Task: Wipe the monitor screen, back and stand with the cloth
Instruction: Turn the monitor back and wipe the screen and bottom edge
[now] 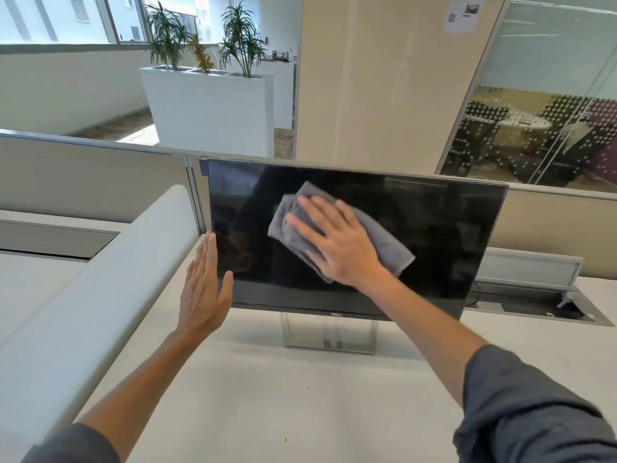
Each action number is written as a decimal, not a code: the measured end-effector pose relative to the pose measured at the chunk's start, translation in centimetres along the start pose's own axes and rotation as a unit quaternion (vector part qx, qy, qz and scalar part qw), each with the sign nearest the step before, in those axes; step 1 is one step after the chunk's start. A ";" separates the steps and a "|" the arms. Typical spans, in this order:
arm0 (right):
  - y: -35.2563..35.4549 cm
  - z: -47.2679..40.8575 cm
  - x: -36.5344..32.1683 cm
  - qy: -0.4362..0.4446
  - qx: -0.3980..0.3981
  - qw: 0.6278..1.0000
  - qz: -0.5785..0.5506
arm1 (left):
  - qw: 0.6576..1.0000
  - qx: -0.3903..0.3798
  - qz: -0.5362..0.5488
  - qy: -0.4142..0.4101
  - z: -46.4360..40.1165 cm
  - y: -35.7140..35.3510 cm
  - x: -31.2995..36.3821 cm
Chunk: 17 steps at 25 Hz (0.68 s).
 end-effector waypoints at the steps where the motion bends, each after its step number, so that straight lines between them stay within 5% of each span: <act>1: -1.7 1.2 -2.1 0.031 -0.020 0.999 -0.008 | 1.000 -0.004 0.003 0.000 0.2 -0.1 -0.1; 4: -6.3 5.2 -7.0 0.115 -0.113 0.987 0.006 | 1.000 -0.013 -0.001 0.007 0.9 0.0 -0.4; 8: -5.3 4.2 -8.5 0.206 -0.120 0.971 -0.015 | 0.999 -0.033 -0.006 0.004 1.9 0.1 -1.1; 14: 2.4 -7.5 -2.0 0.017 0.012 1.000 -0.021 | 0.998 -0.058 -0.003 0.036 2.8 -0.1 -2.0; 17: -1.1 -6.0 -4.5 0.059 -0.028 0.998 -0.004 | 0.996 -0.070 0.002 0.047 3.3 -0.4 -2.8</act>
Point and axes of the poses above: each hand's wrist, its own z-axis away from the middle knuckle, its own y-axis out of the back of the hand, x = y × z, the point moved 5 cm from there along -z, towards the middle knuckle, and after that the axes turned 7 degrees about -z, right-handed, at the moved point
